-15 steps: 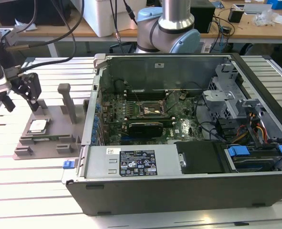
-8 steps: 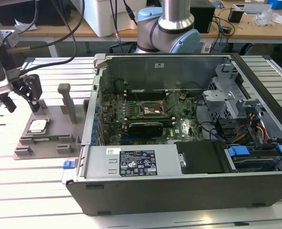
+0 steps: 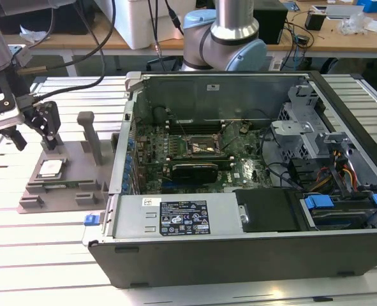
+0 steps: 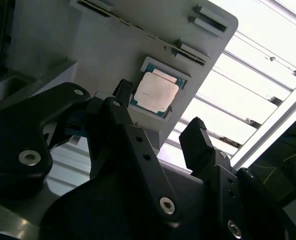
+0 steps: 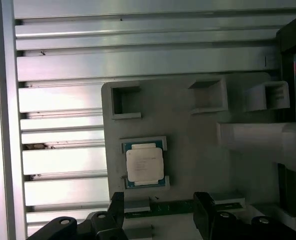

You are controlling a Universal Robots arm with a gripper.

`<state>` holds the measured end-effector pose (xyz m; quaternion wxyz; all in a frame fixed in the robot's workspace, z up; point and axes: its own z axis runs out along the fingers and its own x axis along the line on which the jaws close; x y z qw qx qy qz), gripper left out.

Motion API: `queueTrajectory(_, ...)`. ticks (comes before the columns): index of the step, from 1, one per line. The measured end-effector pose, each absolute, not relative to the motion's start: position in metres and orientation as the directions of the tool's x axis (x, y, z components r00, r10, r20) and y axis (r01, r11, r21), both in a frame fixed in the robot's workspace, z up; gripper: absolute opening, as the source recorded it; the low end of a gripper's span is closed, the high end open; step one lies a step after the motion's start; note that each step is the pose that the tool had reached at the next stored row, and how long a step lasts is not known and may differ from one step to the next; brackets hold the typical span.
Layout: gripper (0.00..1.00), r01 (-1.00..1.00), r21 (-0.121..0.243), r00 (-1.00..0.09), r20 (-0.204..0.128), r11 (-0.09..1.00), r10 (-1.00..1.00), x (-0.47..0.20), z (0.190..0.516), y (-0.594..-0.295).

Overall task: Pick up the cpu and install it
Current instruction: 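Pick up the cpu and move it towards the insertion slot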

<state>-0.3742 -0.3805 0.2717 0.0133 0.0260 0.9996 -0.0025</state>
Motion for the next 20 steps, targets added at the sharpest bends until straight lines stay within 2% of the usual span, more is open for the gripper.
queueTrajectory(20, 0.66, 0.019, -0.004, -0.999, -0.027, 1.0, 0.019, -0.3778, 0.2631, -0.3763)
